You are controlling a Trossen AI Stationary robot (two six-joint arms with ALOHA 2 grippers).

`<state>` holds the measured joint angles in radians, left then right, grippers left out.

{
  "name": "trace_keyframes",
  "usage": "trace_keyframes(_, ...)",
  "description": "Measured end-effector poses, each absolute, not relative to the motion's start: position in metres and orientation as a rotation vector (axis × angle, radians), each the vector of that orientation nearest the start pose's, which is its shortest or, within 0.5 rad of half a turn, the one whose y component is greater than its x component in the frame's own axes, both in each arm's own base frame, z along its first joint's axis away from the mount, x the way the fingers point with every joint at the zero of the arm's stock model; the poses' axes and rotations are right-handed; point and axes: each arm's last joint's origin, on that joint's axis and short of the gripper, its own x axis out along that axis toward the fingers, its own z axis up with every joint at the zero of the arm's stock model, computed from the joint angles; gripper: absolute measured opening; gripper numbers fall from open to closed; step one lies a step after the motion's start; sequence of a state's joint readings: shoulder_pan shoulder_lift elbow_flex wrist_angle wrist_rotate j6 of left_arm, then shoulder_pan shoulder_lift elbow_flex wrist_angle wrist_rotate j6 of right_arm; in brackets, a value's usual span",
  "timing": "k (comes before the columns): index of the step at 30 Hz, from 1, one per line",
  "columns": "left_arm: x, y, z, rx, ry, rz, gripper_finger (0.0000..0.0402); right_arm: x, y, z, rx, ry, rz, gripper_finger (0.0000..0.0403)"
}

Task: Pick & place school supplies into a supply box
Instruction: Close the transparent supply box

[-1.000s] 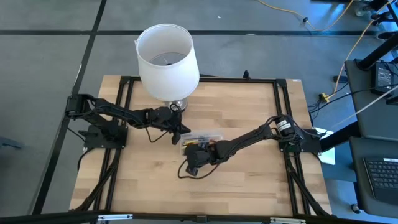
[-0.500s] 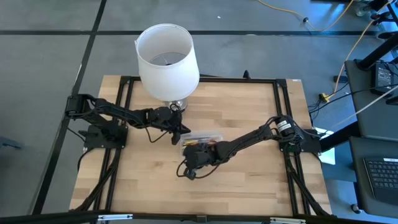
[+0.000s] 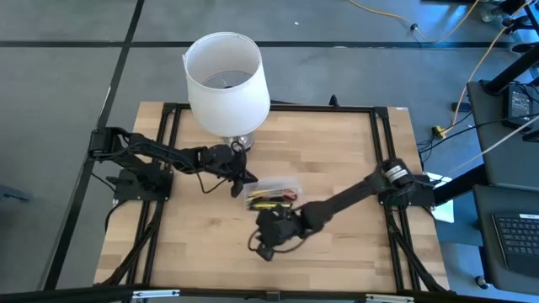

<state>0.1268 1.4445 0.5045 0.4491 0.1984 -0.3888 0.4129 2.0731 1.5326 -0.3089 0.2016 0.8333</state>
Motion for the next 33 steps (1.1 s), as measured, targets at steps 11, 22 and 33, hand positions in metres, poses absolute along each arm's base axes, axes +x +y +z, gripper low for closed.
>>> trace_keyframes(11,0.261,0.0,0.152,-0.435,0.587,-0.098,0.0001,0.357,0.2,0.257,0.393,0.831,-0.13,0.0126)
trace_keyframes(22,0.257,-0.014,0.145,-0.425,0.664,-0.031,0.0001,0.36,0.158,0.241,-0.048,0.91,-0.257,0.0126)
trace_keyframes(33,0.254,-0.008,0.142,-0.436,0.713,0.0,0.0003,0.377,0.091,0.203,-0.22,0.997,-0.141,0.0126)
